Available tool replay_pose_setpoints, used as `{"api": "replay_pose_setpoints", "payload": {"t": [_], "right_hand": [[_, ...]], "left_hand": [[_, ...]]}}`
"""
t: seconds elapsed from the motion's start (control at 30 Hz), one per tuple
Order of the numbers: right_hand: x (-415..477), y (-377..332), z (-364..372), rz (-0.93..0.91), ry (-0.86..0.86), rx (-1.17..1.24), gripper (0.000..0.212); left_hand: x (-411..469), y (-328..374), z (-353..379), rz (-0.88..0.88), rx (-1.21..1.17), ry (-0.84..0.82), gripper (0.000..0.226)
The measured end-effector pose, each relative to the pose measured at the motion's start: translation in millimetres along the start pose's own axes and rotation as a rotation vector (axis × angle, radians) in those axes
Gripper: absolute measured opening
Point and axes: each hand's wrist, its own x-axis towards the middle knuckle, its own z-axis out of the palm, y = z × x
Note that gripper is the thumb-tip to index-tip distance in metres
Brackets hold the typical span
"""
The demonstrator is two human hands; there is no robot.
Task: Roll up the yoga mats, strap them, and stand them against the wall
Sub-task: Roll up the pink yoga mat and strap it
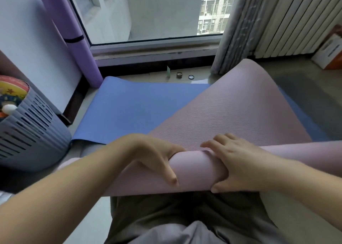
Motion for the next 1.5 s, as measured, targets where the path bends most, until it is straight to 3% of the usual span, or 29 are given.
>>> {"api": "replay_pose_setpoints", "payload": {"t": [0.1,0.17,0.23,0.33,0.4,0.5,0.57,0.67,0.77,1.0,1.23,1.3,1.4,1.5], "right_hand": [[-5,-13,19,-0.013,0.139,-0.189,0.1],[3,-11,27,0.035,0.127,-0.188,0.102],[13,-3,19,0.07,0.059,-0.107,0.099],[35,13,-3,0.057,-0.078,0.062,0.091],[53,24,-17,0.067,-0.243,0.214,0.087],[68,29,-25,0.109,-0.359,0.26,0.092],[61,24,-20,0.115,-0.235,0.142,0.101],[38,13,7,0.093,0.091,-0.188,0.109],[34,12,22,0.106,0.215,-0.164,0.095],[16,5,-49,0.04,0.09,-0.154,0.082],[5,-1,-16,0.016,-0.233,0.083,0.085],[-1,0,-7,0.025,-0.18,0.12,0.09],[-13,-7,-1,0.001,-0.023,-0.049,0.101],[-13,-19,6,0.023,-0.061,-0.166,0.109]], "left_hand": [[8,2,-13,-0.08,0.122,-0.045,0.077],[10,4,-11,-0.1,0.205,0.035,0.089],[5,7,-5,-0.075,0.223,0.234,0.095],[-5,14,14,-0.03,0.358,0.602,0.063],[-6,20,35,-0.022,0.443,0.746,0.051],[5,14,59,-0.1,0.495,0.751,0.087],[13,7,62,-0.11,0.526,0.831,0.096],[19,0,57,-0.149,0.504,0.871,0.093],[19,-1,47,-0.12,0.502,0.855,0.089],[-24,11,18,-0.003,0.436,0.805,0.087],[-23,15,41,0.071,0.185,0.461,0.073],[-17,11,35,0.043,0.134,0.368,0.07],[-11,5,10,-0.023,0.015,0.178,0.069],[-4,7,-6,-0.099,0.166,0.081,0.081]]}}
